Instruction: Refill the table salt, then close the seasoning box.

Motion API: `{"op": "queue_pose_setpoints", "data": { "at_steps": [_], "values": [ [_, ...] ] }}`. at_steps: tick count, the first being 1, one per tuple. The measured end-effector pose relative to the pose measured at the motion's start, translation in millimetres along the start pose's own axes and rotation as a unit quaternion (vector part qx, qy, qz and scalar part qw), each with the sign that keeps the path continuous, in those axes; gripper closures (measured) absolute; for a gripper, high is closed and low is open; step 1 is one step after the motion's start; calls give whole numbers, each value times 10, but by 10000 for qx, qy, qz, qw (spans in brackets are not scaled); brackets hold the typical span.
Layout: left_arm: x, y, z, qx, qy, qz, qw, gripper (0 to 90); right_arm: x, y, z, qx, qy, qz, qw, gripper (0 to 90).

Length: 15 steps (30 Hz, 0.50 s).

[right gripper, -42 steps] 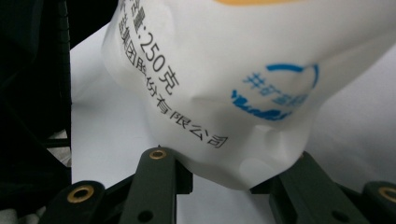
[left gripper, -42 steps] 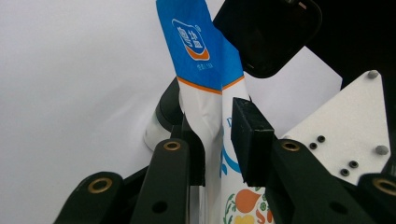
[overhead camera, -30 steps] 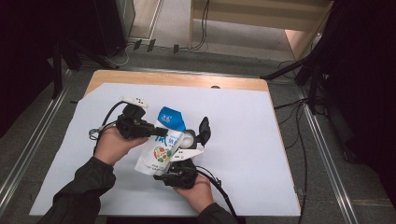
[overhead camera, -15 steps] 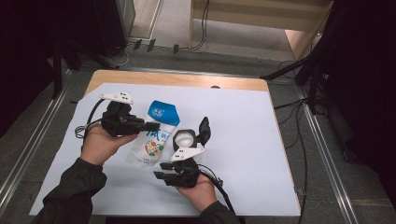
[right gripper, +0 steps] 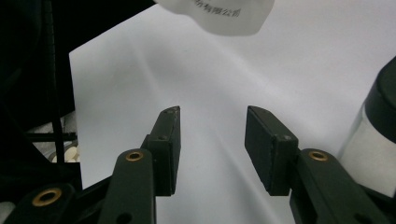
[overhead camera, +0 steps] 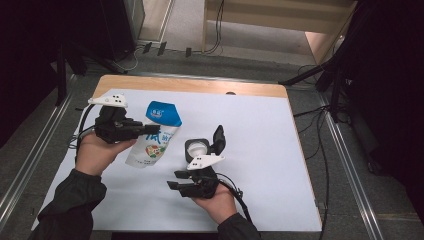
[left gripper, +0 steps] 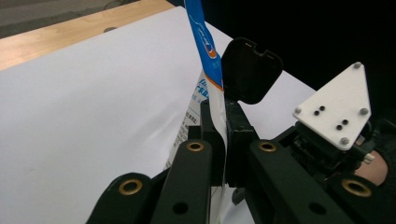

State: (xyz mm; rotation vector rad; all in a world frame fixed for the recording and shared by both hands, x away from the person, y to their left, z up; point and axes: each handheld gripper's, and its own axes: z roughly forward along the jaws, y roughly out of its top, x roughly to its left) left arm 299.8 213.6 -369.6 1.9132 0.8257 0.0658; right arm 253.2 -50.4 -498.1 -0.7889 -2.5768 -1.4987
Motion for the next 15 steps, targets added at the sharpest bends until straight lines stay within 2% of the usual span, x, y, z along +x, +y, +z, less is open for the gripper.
{"op": "queue_pose_setpoints", "data": {
  "at_steps": [5,10,13,15],
  "values": [
    [49,-6,-30,-72,84,-66,9999,900,-4,16,-77,-52,-38,-77,9999,563],
    [105,-10,-9,-71,177,-54,9998,899,-45,17,-127,-121,-68,70,9999,500],
    [147,-11,23,-69,244,-35,9997,899,-71,17,-142,1,-59,160,9999,495],
    [228,-12,84,-63,295,-84,9995,899,-87,9,-162,63,-45,209,9998,495]
  ]
}}
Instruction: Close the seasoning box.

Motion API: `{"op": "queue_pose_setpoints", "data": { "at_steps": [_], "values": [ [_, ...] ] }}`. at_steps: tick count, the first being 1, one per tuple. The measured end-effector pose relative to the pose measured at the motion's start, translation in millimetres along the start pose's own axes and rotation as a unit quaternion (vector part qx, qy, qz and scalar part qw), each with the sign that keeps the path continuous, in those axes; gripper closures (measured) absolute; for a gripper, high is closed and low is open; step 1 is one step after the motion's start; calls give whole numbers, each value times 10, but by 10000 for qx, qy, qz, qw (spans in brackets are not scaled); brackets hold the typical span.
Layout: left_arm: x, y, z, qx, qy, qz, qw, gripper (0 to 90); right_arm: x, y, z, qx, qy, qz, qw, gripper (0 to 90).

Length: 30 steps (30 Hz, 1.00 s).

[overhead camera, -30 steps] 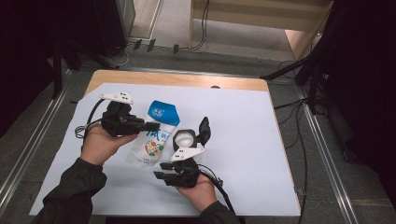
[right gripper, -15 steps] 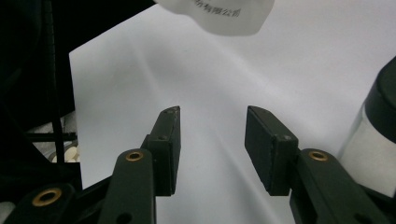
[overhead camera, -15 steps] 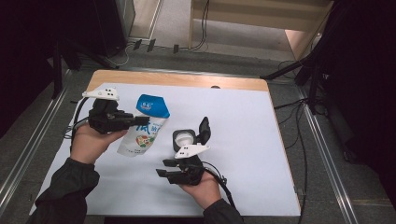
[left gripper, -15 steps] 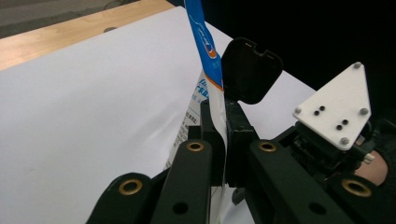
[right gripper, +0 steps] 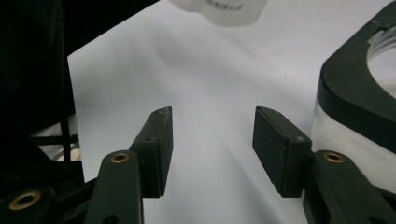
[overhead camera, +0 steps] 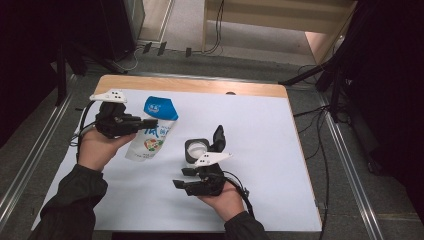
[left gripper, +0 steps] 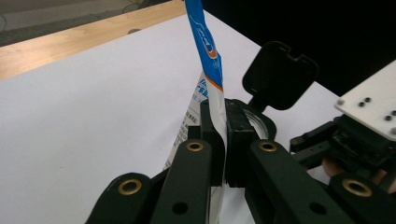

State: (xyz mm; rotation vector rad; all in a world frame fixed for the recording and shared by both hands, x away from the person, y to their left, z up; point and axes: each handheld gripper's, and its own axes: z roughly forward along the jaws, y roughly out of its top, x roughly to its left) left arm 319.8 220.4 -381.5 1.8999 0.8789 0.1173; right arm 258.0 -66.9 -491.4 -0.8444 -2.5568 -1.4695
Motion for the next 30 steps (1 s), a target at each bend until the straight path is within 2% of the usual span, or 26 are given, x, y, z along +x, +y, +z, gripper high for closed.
{"op": "queue_pose_setpoints", "data": {
  "at_steps": [2,6,10,18,21,26,30],
  "values": [
    [38,-2,18,-18,64,8,10000,898,0,4,-21,10,2,19,10000,495],
    [158,0,42,-40,125,-106,9999,899,-2,9,-78,-30,41,11,10000,494],
    [236,9,68,-50,257,-125,9996,898,-26,-5,-148,-9,-36,-24,10000,494],
    [383,24,158,-195,389,-205,9988,895,-105,-72,-313,1,-146,145,9998,498],
    [440,9,194,-166,456,-223,9986,892,-131,-97,-361,-9,-197,190,9996,498],
    [537,-6,243,-194,434,-284,9985,886,-165,-145,-422,-8,-263,271,9993,498],
    [587,-46,314,-24,555,-247,9982,885,-192,-165,-469,-26,-314,296,9991,498]
  ]
}}
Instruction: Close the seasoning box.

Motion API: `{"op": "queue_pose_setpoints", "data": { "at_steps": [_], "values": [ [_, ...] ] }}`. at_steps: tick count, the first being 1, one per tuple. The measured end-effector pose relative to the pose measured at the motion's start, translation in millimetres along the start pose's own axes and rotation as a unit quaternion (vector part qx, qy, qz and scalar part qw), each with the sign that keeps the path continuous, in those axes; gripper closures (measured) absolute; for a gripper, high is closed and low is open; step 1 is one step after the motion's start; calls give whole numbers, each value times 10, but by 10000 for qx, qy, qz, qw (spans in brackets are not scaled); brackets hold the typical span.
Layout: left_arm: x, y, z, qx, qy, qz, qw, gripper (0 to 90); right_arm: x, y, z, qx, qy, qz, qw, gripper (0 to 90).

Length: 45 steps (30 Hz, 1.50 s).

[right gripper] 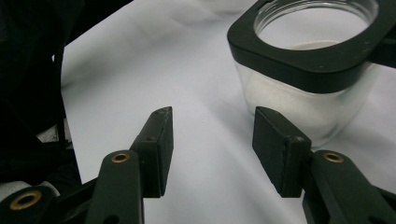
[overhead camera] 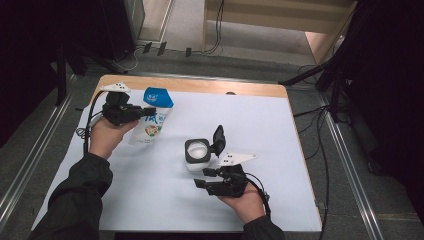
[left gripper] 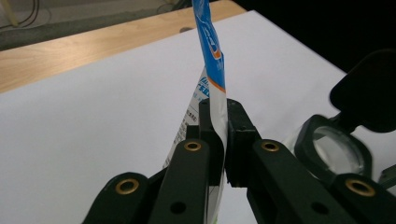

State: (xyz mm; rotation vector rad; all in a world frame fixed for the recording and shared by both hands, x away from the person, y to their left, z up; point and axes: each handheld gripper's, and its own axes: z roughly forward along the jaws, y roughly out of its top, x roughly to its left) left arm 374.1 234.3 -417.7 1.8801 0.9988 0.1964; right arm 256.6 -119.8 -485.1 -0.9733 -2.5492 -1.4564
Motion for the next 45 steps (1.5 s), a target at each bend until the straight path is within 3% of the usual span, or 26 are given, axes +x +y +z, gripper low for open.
{"op": "queue_pose_setpoints", "data": {
  "at_steps": [2,4,5,8,17,22,30,35,38,42,45],
  "values": [
    [10,-27,33,86,12,17,10000,885,-23,-1,-21,-28,-23,12,10000,498],
    [12,-42,36,56,-69,30,10000,884,-48,0,-40,-61,-59,19,10000,498],
    [1,-53,31,7,15,73,10000,884,-57,-1,-51,-89,-93,1,9999,498],
    [-2,-83,5,-13,-7,56,10000,883,-76,1,-88,-143,-144,17,9998,498],
    [6,-166,-136,-8,178,58,9998,869,-121,15,-186,-209,-189,19,9996,511],
    [46,-255,-220,-33,194,-43,9998,864,-162,33,-247,-289,-226,-131,9992,541],
    [38,-396,-341,47,227,-107,9997,850,-273,61,-334,-391,-319,0,9987,581],
    [20,-466,-392,82,199,-103,9997,840,-320,72,-371,-339,-389,-9,9987,640],
    [-2,-486,-393,111,200,-52,9997,833,-342,92,-385,-335,-421,133,9985,705],
    [-27,-539,-409,160,193,-62,9997,813,-386,118,-382,-209,-467,221,9984,879],
    [-29,-581,-419,164,170,-94,9997,797,-410,122,-352,-105,-517,224,9984,900]
  ]
}}
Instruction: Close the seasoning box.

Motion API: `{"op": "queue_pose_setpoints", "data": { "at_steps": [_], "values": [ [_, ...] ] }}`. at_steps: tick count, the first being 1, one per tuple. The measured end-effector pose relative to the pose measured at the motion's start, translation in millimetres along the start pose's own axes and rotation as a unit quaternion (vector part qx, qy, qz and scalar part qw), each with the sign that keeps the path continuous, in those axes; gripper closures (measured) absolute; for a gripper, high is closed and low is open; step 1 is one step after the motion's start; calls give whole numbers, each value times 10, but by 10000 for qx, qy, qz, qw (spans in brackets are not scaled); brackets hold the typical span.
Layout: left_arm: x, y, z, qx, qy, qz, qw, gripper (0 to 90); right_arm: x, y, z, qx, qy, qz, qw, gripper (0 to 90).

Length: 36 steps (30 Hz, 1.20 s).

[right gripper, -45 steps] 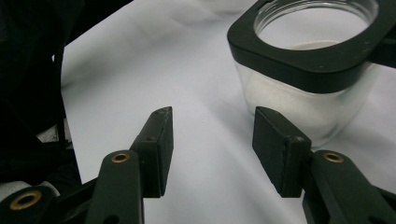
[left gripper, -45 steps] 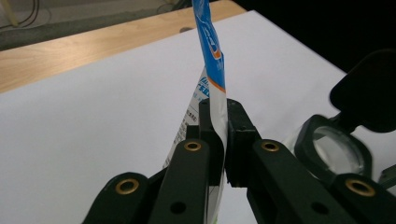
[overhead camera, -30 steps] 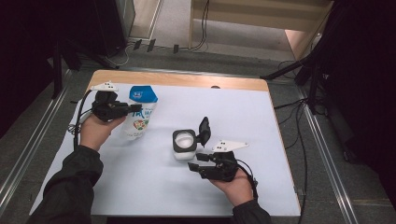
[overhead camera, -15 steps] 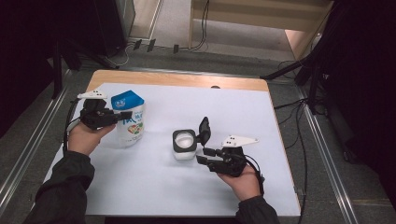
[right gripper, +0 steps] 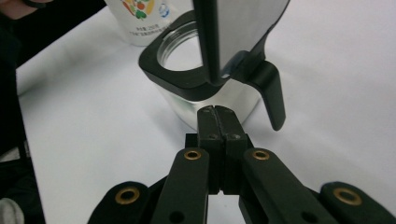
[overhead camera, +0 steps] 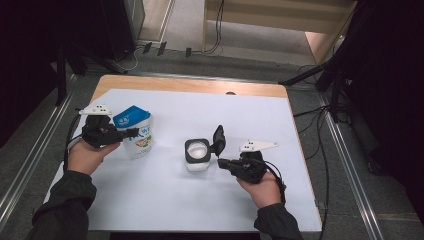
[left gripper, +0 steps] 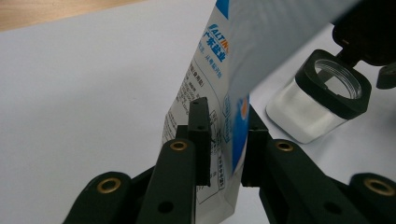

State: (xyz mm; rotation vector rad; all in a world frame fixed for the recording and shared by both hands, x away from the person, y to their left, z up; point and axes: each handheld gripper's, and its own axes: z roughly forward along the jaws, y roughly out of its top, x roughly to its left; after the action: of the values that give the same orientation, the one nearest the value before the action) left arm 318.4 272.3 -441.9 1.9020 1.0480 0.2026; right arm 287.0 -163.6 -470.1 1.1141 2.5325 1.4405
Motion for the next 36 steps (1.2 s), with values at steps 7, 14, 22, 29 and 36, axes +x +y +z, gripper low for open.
{"op": "queue_pose_setpoints", "data": {
  "at_steps": [7,14,22,29,36],
  "values": [
    [-3,-37,-2,53,95,74,9999,767,-138,38,-37,-91,-247,70,9996,900],
    [-19,-53,14,61,139,106,9998,709,-184,87,-44,-233,-332,67,9992,900],
    [-31,-69,0,84,164,112,9998,599,-232,116,-65,-341,-337,227,9986,900],
    [-54,-89,1,70,238,238,9994,472,-255,172,-87,-561,-397,303,9972,900],
    [-88,-187,-61,153,336,290,9989,440,-256,219,-41,-701,-356,309,9964,896]
  ]
}}
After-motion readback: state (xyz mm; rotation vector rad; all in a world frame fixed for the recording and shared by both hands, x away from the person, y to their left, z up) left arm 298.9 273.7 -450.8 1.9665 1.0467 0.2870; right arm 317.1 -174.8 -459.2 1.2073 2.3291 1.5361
